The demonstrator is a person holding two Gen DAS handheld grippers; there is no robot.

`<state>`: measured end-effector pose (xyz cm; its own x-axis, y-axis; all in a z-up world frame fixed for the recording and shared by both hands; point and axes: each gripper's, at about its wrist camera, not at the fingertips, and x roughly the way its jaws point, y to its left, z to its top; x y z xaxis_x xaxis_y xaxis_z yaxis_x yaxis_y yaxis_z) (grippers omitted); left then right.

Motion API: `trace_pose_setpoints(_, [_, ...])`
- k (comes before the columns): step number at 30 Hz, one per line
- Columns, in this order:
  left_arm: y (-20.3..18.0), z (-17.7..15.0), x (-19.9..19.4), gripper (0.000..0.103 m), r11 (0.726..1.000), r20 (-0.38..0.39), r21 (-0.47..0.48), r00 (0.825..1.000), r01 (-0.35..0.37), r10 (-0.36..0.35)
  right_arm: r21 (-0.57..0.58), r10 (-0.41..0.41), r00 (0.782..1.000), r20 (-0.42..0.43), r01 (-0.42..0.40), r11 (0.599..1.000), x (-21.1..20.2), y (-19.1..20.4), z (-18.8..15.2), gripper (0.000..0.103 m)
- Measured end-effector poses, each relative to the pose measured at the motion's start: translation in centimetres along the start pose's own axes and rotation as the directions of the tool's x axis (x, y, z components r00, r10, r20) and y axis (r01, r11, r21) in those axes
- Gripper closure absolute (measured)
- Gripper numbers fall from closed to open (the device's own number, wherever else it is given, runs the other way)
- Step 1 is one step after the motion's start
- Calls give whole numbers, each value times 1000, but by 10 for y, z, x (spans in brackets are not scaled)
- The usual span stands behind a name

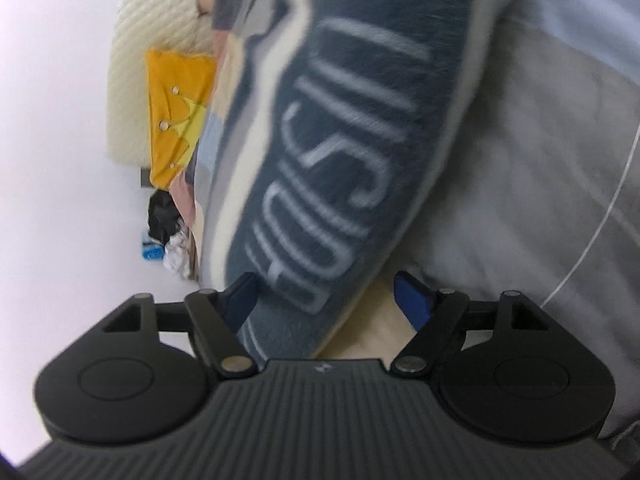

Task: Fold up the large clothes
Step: 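Grasp the end with the printed dark band using both grippers, then lift the held end with both grippers and fold it over again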

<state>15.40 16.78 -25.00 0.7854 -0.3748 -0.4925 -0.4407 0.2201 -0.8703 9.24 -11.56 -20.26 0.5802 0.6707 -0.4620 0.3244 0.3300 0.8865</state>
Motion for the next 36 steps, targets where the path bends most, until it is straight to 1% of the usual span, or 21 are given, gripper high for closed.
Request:
trace_pose_setpoints(3, [2,7,-2,26,1000,31,-12,1000,0,1,25,13,1000,-4,-13,1000,5,-2,4,26])
trace_pose_setpoints(5, [8,10,-4,26,998,40,-66,999,23,-20,45,17,1000,11,-18,999,7,-1,9,26])
trace_pose_setpoints(6, [10,13,-3,26,996,40,-86,999,30,-27,53,20,1000,24,-21,998,6,-2,13,23])
trace_pose_setpoints(7, [13,14,-4,27,994,41,-106,999,38,-34,67,24,999,40,-27,997,6,-3,17,17])
trace_pose_setpoints(8, [16,16,-6,27,991,42,-124,998,50,-45,84,31,998,57,-36,996,5,-5,20,17])
trace_pose_setpoints(10, [24,20,-10,27,983,47,-168,996,78,-71,138,28,993,118,-44,989,-3,-12,25,17])
trace_pose_setpoints(12, [30,23,-12,27,975,53,-202,995,97,-88,188,15,979,201,-53,981,-14,-21,29,17])
trace_pose_setpoints(14, [31,24,-15,27,974,64,-203,994,98,-87,222,6,966,258,-65,973,-24,-28,33,17])
trace_pose_setpoints(16, [32,24,-23,27,979,74,-181,994,98,-86,238,11,964,266,-77,968,-27,-31,34,17])
trace_pose_setpoints(20, [21,21,-30,27,989,92,-121,993,83,-72,215,-4,959,285,-60,975,-33,-30,33,17])
trace_pose_setpoints(21, [17,17,-32,27,989,94,-118,993,84,-73,209,-11,956,294,-53,977,-27,-22,35,17])
trace_pose_setpoints(24, [19,19,-36,27,989,83,-114,993,97,-87,213,-19,948,317,-51,976,-30,-17,44,17])
trace_pose_setpoints(25, [24,15,-37,27,989,82,-111,993,97,-89,228,-13,947,320,-63,972,-32,-19,48,16])
trace_pose_setpoints(28, [29,18,-37,27,990,78,-109,993,93,-85,273,14,946,324,-107,956,-35,-24,56,16])
trace_pose_setpoints(30, [27,20,-31,27,988,75,-122,994,91,-82,264,30,948,317,-119,957,-31,-24,55,16])
trace_pose_setpoints(33, [28,25,-25,27,988,59,-126,995,90,-83,235,76,955,286,-146,961,-24,-21,53,16])
trace_pose_setpoints(34, [31,25,-34,27,988,57,-127,995,91,-84,227,87,956,280,-154,962,-22,-19,51,18])
trace_pose_setpoints(35, [31,26,-35,26,988,54,-126,995,93,-87,218,92,956,279,-156,964,-23,-18,50,20])
trace_pose_setpoints(36, [30,26,-35,26,989,46,-117,995,90,-85,209,87,956,281,-149,966,-26,-16,50,29])
